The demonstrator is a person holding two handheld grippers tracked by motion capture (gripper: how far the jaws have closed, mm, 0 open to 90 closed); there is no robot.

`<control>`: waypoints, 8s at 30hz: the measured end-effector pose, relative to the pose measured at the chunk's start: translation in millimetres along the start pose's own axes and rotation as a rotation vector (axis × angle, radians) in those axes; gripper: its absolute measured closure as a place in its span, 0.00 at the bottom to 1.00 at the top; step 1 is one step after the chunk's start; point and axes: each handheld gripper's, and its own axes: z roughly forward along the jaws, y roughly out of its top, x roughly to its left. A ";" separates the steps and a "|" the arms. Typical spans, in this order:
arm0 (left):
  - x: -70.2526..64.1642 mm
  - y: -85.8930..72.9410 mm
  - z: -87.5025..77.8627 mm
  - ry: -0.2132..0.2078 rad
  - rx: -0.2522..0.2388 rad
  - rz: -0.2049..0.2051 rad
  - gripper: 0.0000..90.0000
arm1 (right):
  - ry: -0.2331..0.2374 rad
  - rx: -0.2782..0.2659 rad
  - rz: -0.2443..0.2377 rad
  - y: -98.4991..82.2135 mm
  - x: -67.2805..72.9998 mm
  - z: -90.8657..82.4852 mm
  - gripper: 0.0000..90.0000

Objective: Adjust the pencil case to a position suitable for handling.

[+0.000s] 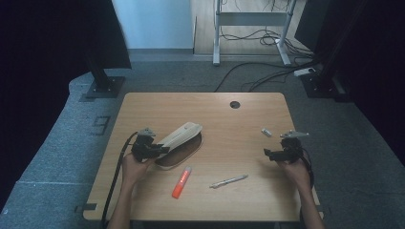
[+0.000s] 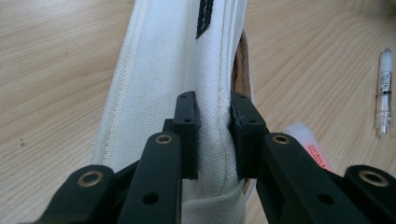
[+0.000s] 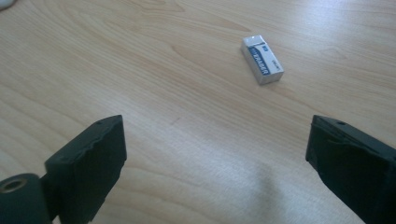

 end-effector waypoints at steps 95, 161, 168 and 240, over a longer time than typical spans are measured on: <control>-0.9 0.2 -0.5 -0.021 -0.011 0.013 0.81 | 0.086 0.014 -0.069 32.5 1.9 28.5 0.80; -1.1 -2.0 -1.2 -0.026 -0.043 0.015 0.82 | 0.308 0.010 -0.222 66.9 111.5 54.4 0.80; -1.5 -2.0 -1.5 -0.025 -0.042 0.016 0.82 | 0.315 0.017 -0.241 71.3 121.5 61.5 0.80; -4.4 -0.9 -2.5 -0.040 -0.051 0.013 0.82 | 0.337 0.075 -0.320 111.3 207.3 144.6 0.80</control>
